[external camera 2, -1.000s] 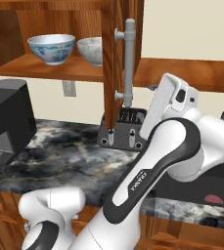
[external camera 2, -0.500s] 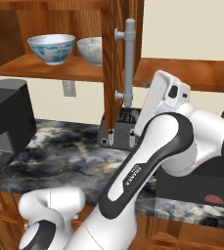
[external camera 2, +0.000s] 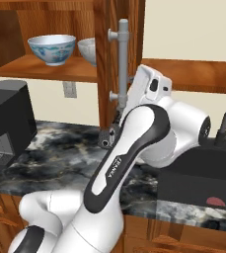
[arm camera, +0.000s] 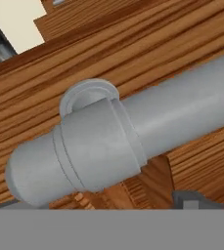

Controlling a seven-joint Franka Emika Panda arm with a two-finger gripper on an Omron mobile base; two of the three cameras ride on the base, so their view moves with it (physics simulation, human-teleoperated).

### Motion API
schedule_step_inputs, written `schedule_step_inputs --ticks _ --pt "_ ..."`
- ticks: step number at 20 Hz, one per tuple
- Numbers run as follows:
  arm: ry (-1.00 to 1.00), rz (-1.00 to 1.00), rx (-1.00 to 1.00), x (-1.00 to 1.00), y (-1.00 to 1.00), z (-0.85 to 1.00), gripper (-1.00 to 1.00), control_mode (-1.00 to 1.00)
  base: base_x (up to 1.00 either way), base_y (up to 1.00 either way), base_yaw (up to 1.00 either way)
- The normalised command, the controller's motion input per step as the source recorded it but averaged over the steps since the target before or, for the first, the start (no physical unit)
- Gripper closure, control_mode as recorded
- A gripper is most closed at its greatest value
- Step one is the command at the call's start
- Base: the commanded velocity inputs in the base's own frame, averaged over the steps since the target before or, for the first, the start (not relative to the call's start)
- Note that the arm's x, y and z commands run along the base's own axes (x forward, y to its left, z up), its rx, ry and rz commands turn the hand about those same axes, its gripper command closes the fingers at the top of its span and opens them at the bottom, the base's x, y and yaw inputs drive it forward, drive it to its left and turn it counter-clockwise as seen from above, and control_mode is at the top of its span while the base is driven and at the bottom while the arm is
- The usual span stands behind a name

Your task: Open the cabinet. Pick the bowls from the counter and place them in the cabinet. Then close the cabinet.

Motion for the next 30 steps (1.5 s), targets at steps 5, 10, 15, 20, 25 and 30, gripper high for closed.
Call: schedule_step_inputs --ticks 5,10,15,20,25,30 --pt "-0.08 0.0 0.0 0.18 0.53 0.24 -1.0 -1.0 0.0 0.0 0.0" --pt "-0.04 -0.02 0.0 0.09 0.62 0.06 -1.0 -1.0 0.0 0.0 0.0" --pt "-0.02 -0.02 0.0 0.06 0.57 0.05 -1.0 -1.0 0.0 0.0 0.0" --pt "0.0 -0.02 0.0 0.15 0.49 0.1 -1.0 -1.0 0.0 0.0 0.0" --pt "0.0 -0.02 0.0 0.18 0.39 0.1 -1.0 -1.0 0.0 0.0 0.0" --pt "0.0 -0.08 0.0 0.39 0.27 0.02 -1.0 -1.0 0.0 0.0 0.0"
